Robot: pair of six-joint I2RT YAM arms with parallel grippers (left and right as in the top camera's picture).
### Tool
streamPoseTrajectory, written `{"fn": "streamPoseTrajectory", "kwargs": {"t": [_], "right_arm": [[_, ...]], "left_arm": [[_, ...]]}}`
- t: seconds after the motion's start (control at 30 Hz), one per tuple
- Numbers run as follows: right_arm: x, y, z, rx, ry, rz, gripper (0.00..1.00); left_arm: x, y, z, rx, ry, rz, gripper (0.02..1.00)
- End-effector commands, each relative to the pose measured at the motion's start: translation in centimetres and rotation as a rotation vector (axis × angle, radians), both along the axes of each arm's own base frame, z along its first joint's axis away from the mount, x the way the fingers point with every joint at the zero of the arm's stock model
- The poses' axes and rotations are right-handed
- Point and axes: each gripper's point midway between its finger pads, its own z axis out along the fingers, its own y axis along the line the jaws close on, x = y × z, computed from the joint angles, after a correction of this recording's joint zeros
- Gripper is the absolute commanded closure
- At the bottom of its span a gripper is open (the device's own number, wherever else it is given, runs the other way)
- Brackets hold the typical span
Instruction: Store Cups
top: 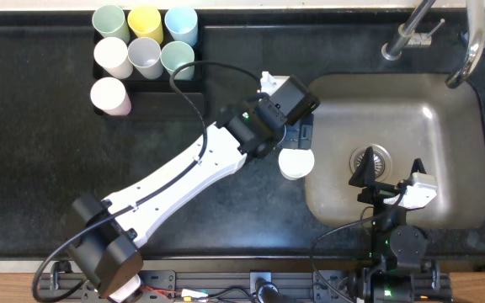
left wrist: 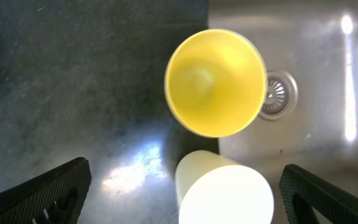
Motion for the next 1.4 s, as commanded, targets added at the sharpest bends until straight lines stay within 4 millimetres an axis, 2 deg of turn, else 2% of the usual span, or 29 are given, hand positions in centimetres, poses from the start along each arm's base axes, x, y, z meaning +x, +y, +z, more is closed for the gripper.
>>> {"fn": "streamPoseTrajectory", "kwargs": {"t": [0.03,0.43,0.7,0.83,1.07,1.1,1.13,1.17,1.2,1.27,1.33,1.4], "right_arm": [[0.0,0.0,0.2,-0.004,-0.011,0.001,0.003],[0.0,0.0,0.2,-0.004,-0.011,0.001,0.003],[0.0,0.0,0.2,-0.004,-0.011,0.001,0.003],[0.0,0.0,0.2,-0.004,-0.011,0.001,0.003],[0.0,0.0,0.2,-0.004,-0.011,0.001,0.005],[0.0,0.0,0.2,-0.004,-0.011,0.001,0.003],[0.0,0.0,0.2,-0.004,-0.011,0.001,0.005],[0.0,0.0,0.2,-0.004,-0.011,0.001,0.003],[0.0,0.0,0.2,-0.004,-0.011,0.001,0.005],[0.0,0.0,0.2,-0.004,-0.011,0.001,0.005],[0.0,0.0,0.2,-0.004,-0.011,0.001,0.003],[0.0,0.0,0.2,-0.004,-0.011,0.001,0.003]], "left_arm": [[0.0,0.3,-0.3,0.013,0.022,0.011,0.018],[1.0,1.2,-3.9,0.018,0.135,0.047,0.018],[2.0,0.4,-4.7,0.0,0.117,0.047,0.02],[2.1,0.5,-5.3,0.003,0.129,0.063,0.088],[2.7,-0.4,-6.6,-0.017,0.135,0.063,0.106],[2.8,-0.6,-6.7,-0.022,0.132,0.062,0.231],[2.9,-0.7,-6.6,-0.026,0.127,0.062,0.474],[3.0,-0.7,-6.6,-0.027,0.125,0.062,0.757],[3.1,-0.7,-6.6,-0.027,0.122,0.064,0.84],[3.5,-0.8,-6.2,-0.035,0.111,0.067,0.853],[4.2,-1.0,-5.2,-0.048,0.089,0.072,0.982],[5.2,-1.2,-3.5,-0.064,0.041,0.08,0.982]]}}
